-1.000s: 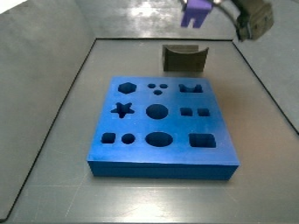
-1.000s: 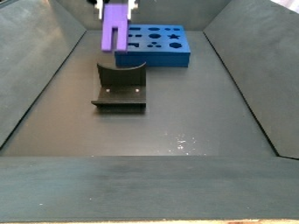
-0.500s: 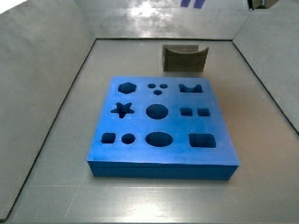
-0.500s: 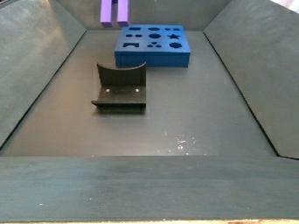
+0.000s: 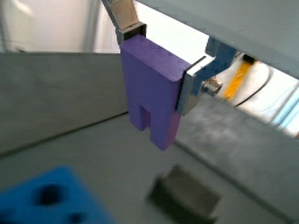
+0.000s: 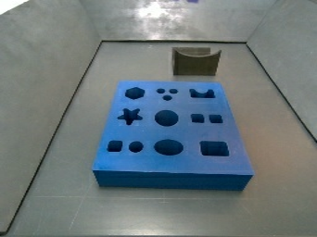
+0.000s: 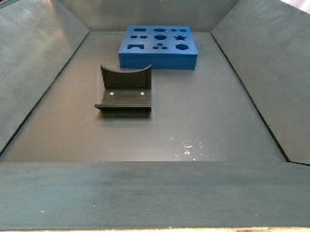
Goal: Pick up the double-square object. Move up. Place the double-square object on the fixture. Regrasp the double-square object. Move to above the board. Insert the double-square object.
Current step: Move to above the board, then insert the double-square object.
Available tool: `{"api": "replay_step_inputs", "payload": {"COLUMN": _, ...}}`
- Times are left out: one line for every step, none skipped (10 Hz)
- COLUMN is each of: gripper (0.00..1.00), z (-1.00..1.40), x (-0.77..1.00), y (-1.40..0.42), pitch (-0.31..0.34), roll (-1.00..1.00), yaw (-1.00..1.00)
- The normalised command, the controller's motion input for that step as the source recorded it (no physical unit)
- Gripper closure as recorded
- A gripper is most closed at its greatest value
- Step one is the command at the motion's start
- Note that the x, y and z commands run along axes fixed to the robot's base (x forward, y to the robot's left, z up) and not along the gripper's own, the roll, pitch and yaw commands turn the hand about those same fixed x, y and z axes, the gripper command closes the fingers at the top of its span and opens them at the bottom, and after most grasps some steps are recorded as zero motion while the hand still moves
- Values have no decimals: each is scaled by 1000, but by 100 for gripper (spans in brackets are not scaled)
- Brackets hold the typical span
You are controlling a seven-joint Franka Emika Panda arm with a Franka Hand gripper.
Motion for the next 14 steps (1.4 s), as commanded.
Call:
{"api": "replay_step_inputs", "payload": {"gripper": 100, "z": 590, "x": -716, "y": -925, "pitch": 18, "roll": -1000, "yaw": 60}}
{"api": "replay_step_inputs", "payload": {"gripper": 100, "z": 419, "x": -528, "y": -644, "pitch": 6, "roll": -1000, "yaw": 58}}
{"api": "replay_step_inputs", "payload": {"gripper": 100, "z": 197, "x": -288, "y": -290, "pitch": -10, "roll": -1000, "yaw": 55}}
{"api": "replay_step_inputs", "payload": {"gripper": 100, "z": 123, "x": -201, "y": -183, "pitch": -15, "roll": -1000, "yaw": 49}}
{"api": "replay_step_inputs", "payload": {"gripper": 100, "z": 67, "x": -123, "y": -82, "pitch": -25, "roll": -766, "yaw": 31}}
{"api": "replay_step_inputs", "payload": {"gripper": 100, "z": 44, "x": -95, "y": -46, "pitch": -33, "roll": -539, "yaw": 16}}
{"api": "replay_step_inputs", "payload": {"gripper": 100, "z": 17, "x": -71, "y": -22, "pitch": -40, "roll": -364, "yaw": 7}}
{"api": "replay_step_inputs", "payload": {"gripper": 100, "z": 16, "x": -53, "y": -6, "pitch": -36, "roll": -249, "yaw": 5}}
{"api": "replay_step_inputs", "payload": {"gripper": 100, "z": 17, "x": 46, "y": 0, "pitch": 0, "roll": 0, "yaw": 0}}
{"api": "replay_step_inputs", "payload": {"gripper": 100, "z": -151, "x": 0, "y": -131, "pitch": -14, "roll": 100, "yaw": 0}}
{"api": "replay_step_inputs", "payload": {"gripper": 100, "z": -320, "x": 186, "y": 0, "pitch": -23, "roll": -31, "yaw": 126}}
{"api": "replay_step_inputs", "payload": {"gripper": 100, "z": -389, "x": 446, "y": 0, "pitch": 0, "roll": 0, "yaw": 186}}
{"api": "replay_step_inputs", "payload": {"gripper": 100, "z": -563, "x": 389, "y": 0, "pitch": -169, "roll": -6, "yaw": 109}}
{"api": "replay_step_inputs", "payload": {"gripper": 100, "z": -566, "x": 431, "y": 0, "pitch": -197, "roll": -71, "yaw": 80}}
